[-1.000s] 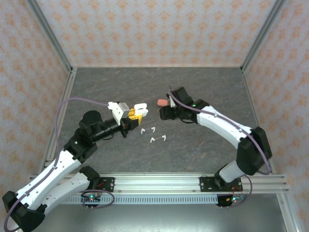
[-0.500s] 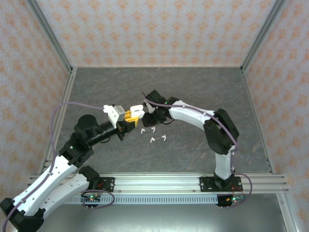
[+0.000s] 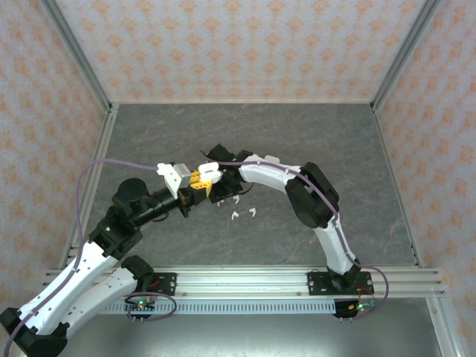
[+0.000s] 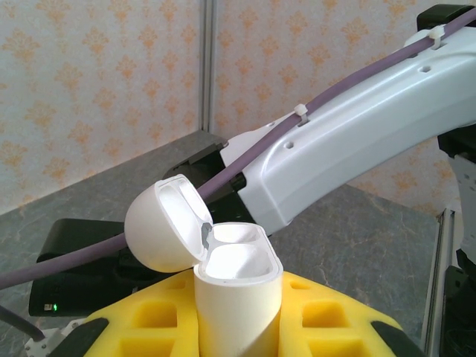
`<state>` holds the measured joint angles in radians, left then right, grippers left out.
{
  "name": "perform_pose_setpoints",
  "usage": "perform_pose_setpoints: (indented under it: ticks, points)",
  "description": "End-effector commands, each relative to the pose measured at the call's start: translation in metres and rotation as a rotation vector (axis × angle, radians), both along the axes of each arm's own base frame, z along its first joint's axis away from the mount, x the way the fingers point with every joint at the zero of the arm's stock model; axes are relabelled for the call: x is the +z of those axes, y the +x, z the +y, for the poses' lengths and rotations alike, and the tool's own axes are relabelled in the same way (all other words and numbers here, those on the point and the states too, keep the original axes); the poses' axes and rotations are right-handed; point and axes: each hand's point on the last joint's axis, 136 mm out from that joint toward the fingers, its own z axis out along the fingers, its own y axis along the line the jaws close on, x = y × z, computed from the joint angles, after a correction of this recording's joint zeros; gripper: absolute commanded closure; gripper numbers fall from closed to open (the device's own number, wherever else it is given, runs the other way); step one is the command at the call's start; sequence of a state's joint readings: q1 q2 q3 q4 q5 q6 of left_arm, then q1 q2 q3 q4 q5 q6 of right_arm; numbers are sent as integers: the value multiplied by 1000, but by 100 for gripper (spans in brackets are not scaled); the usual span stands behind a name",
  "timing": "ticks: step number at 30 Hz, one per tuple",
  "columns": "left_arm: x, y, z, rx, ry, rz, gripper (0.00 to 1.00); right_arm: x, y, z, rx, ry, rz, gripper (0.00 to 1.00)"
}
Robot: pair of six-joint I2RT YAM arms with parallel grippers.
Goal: Insert wireless bluetooth earbuds into charging case
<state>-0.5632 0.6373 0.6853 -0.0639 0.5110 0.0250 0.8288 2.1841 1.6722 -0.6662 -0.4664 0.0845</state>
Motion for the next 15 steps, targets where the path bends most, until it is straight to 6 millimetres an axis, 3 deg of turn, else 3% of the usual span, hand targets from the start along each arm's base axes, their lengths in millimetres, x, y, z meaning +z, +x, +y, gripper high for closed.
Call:
perform_pose_setpoints:
  ticks: [1, 15]
  points:
    - [2, 0, 2, 11, 1, -19, 100, -8, 4, -6, 16, -65, -10, 60]
    - [-1, 4, 1, 21, 14, -14, 100, -20, -16, -19, 37, -93, 61, 70]
